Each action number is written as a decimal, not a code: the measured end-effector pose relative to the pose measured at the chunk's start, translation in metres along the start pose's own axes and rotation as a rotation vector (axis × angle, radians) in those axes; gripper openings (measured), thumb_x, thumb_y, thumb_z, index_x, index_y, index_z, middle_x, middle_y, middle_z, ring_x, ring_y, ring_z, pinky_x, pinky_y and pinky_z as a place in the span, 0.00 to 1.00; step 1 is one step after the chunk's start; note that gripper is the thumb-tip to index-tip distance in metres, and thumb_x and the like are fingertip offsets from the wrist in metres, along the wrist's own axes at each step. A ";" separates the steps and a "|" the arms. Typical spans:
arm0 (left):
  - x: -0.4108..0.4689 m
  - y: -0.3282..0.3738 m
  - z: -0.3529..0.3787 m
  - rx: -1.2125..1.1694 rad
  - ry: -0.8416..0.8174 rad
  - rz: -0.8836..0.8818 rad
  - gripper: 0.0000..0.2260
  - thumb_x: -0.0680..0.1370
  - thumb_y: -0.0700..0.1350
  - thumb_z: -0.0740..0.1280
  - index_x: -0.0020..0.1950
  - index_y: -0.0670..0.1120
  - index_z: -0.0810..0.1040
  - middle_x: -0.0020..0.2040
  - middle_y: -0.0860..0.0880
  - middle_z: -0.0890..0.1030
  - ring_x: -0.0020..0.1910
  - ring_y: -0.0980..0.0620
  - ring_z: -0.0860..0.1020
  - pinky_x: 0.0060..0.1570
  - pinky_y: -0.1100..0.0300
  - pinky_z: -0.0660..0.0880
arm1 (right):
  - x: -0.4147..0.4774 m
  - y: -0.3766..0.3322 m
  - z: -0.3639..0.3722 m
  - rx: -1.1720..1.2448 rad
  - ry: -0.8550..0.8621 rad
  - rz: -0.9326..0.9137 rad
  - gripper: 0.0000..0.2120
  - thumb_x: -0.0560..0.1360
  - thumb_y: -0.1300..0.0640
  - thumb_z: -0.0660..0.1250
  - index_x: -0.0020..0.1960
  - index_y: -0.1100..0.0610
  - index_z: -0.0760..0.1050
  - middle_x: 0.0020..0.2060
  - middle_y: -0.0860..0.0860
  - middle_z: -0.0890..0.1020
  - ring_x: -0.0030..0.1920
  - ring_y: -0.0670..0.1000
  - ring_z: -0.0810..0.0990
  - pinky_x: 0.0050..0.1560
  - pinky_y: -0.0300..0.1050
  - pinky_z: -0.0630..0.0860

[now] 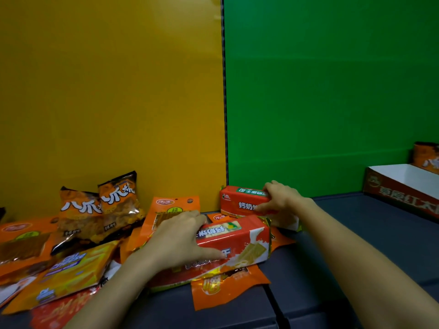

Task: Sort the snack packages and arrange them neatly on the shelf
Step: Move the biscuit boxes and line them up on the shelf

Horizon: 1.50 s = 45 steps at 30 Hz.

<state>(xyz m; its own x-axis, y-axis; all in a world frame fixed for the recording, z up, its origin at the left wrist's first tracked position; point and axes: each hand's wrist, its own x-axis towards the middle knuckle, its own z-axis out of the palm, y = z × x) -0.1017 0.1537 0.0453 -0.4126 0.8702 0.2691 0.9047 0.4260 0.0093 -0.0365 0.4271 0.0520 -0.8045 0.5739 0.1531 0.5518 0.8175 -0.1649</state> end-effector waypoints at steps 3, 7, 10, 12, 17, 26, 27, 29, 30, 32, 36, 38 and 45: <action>0.001 0.001 -0.008 0.016 0.030 0.010 0.33 0.65 0.72 0.63 0.62 0.53 0.69 0.58 0.57 0.75 0.55 0.58 0.74 0.49 0.66 0.71 | -0.009 0.001 -0.012 -0.028 0.088 -0.013 0.32 0.67 0.39 0.71 0.64 0.54 0.68 0.58 0.52 0.74 0.58 0.54 0.75 0.55 0.49 0.72; 0.008 0.009 -0.034 0.004 0.084 0.027 0.31 0.64 0.72 0.63 0.57 0.52 0.71 0.54 0.56 0.76 0.48 0.58 0.75 0.44 0.64 0.72 | -0.035 0.010 -0.044 -0.005 0.181 0.008 0.31 0.68 0.39 0.70 0.64 0.54 0.69 0.59 0.52 0.74 0.58 0.54 0.75 0.55 0.49 0.72; 0.019 0.023 -0.050 -0.006 0.155 0.048 0.32 0.63 0.72 0.63 0.57 0.51 0.72 0.52 0.55 0.76 0.46 0.56 0.73 0.42 0.61 0.71 | -0.064 0.026 -0.068 -0.003 0.259 0.045 0.30 0.68 0.41 0.70 0.64 0.54 0.69 0.59 0.53 0.74 0.59 0.55 0.74 0.55 0.48 0.70; 0.027 0.037 -0.053 -0.037 0.177 0.092 0.34 0.60 0.74 0.61 0.55 0.51 0.74 0.50 0.54 0.75 0.45 0.55 0.72 0.41 0.60 0.70 | -0.089 0.041 -0.082 -0.002 0.294 0.081 0.31 0.67 0.39 0.70 0.63 0.55 0.70 0.58 0.54 0.74 0.58 0.55 0.74 0.56 0.49 0.71; 0.051 0.093 -0.047 -0.109 0.152 0.243 0.30 0.61 0.72 0.65 0.53 0.53 0.74 0.47 0.55 0.74 0.45 0.53 0.73 0.44 0.58 0.72 | -0.164 0.088 -0.104 -0.058 0.322 0.212 0.32 0.68 0.40 0.71 0.64 0.58 0.70 0.58 0.55 0.75 0.56 0.54 0.74 0.54 0.46 0.72; 0.092 0.251 -0.034 -0.167 0.067 0.584 0.27 0.62 0.72 0.65 0.49 0.53 0.75 0.47 0.54 0.76 0.46 0.51 0.75 0.40 0.58 0.69 | -0.304 0.203 -0.123 -0.106 0.374 0.551 0.33 0.66 0.38 0.71 0.64 0.53 0.70 0.60 0.52 0.75 0.58 0.53 0.75 0.54 0.47 0.72; 0.094 0.269 -0.033 -0.185 0.066 0.607 0.27 0.62 0.72 0.65 0.49 0.53 0.75 0.46 0.54 0.76 0.46 0.52 0.75 0.40 0.59 0.69 | -0.317 0.218 -0.126 -0.110 0.379 0.579 0.33 0.66 0.38 0.71 0.64 0.53 0.70 0.60 0.52 0.75 0.58 0.53 0.75 0.56 0.49 0.73; 0.100 0.304 -0.029 -0.225 0.073 0.647 0.26 0.62 0.72 0.66 0.48 0.53 0.75 0.45 0.55 0.76 0.45 0.52 0.75 0.39 0.59 0.69 | -0.343 0.249 -0.132 -0.107 0.391 0.629 0.32 0.67 0.39 0.71 0.64 0.53 0.70 0.60 0.52 0.75 0.58 0.53 0.75 0.57 0.51 0.73; 0.103 0.322 -0.027 -0.236 0.079 0.665 0.26 0.62 0.72 0.66 0.47 0.53 0.76 0.45 0.55 0.77 0.45 0.52 0.76 0.40 0.58 0.70 | -0.355 0.265 -0.135 -0.106 0.402 0.650 0.32 0.67 0.39 0.72 0.64 0.54 0.70 0.59 0.52 0.75 0.57 0.52 0.75 0.57 0.51 0.74; 0.109 0.360 -0.021 -0.230 0.087 0.696 0.28 0.62 0.72 0.66 0.48 0.51 0.76 0.46 0.54 0.78 0.45 0.51 0.76 0.41 0.58 0.71 | -0.377 0.299 -0.142 -0.095 0.419 0.683 0.32 0.66 0.39 0.72 0.64 0.54 0.71 0.58 0.52 0.76 0.54 0.50 0.75 0.55 0.50 0.75; 0.125 0.441 -0.007 -0.239 0.074 0.728 0.28 0.62 0.72 0.66 0.48 0.51 0.75 0.46 0.54 0.78 0.45 0.51 0.75 0.39 0.58 0.68 | -0.415 0.370 -0.158 -0.092 0.434 0.742 0.33 0.65 0.39 0.73 0.64 0.54 0.70 0.58 0.51 0.77 0.56 0.51 0.76 0.57 0.53 0.76; 0.132 0.480 -0.001 -0.262 0.058 0.731 0.26 0.62 0.71 0.67 0.48 0.52 0.74 0.45 0.54 0.76 0.44 0.52 0.74 0.39 0.58 0.68 | -0.433 0.404 -0.167 -0.088 0.448 0.763 0.33 0.65 0.40 0.73 0.64 0.54 0.70 0.58 0.51 0.76 0.55 0.50 0.76 0.57 0.51 0.77; 0.168 0.598 0.023 -0.270 0.048 0.704 0.31 0.61 0.72 0.67 0.52 0.51 0.77 0.50 0.53 0.80 0.44 0.53 0.76 0.40 0.59 0.71 | -0.472 0.513 -0.187 -0.072 0.446 0.820 0.32 0.66 0.40 0.72 0.64 0.54 0.70 0.59 0.51 0.76 0.57 0.51 0.77 0.56 0.51 0.77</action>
<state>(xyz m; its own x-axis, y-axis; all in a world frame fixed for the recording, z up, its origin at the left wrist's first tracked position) 0.3674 0.5607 0.0739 0.2720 0.8999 0.3408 0.9501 -0.3075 0.0536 0.6671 0.5848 0.0778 -0.0074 0.9258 0.3779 0.9337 0.1417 -0.3288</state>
